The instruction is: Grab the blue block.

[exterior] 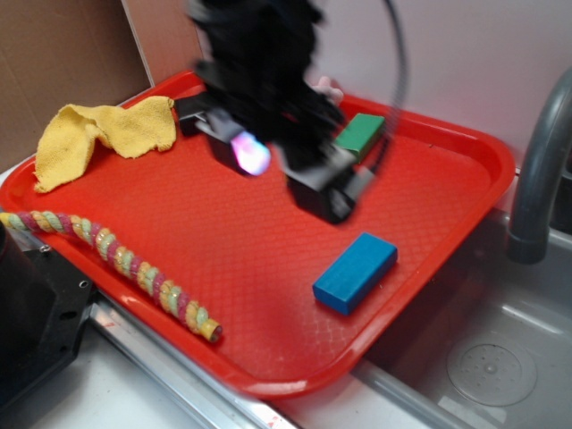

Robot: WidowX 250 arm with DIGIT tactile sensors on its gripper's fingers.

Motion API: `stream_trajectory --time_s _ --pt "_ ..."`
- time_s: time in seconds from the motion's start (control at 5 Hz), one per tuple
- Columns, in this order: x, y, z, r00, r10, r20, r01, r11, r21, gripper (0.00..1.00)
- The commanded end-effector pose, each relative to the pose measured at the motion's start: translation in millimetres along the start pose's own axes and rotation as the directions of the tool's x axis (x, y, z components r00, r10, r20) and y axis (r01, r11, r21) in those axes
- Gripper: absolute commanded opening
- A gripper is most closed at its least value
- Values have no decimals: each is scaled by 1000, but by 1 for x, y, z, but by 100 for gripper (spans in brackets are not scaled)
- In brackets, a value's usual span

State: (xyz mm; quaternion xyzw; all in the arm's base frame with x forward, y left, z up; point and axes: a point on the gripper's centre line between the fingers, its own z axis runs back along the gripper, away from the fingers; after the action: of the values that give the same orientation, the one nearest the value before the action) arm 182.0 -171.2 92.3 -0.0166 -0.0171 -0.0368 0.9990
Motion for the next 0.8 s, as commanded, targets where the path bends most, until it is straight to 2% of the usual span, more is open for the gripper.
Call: stream_trajectory --time_s 0.0,0.2,0.6 --pt "29 -10 -37 998 -62 -8 62 998 12 100" --pt "29 -11 -48 996 -86 -28 87 996 21 100" --pt "28 13 -67 995 -54 -78 55 998 17 100"
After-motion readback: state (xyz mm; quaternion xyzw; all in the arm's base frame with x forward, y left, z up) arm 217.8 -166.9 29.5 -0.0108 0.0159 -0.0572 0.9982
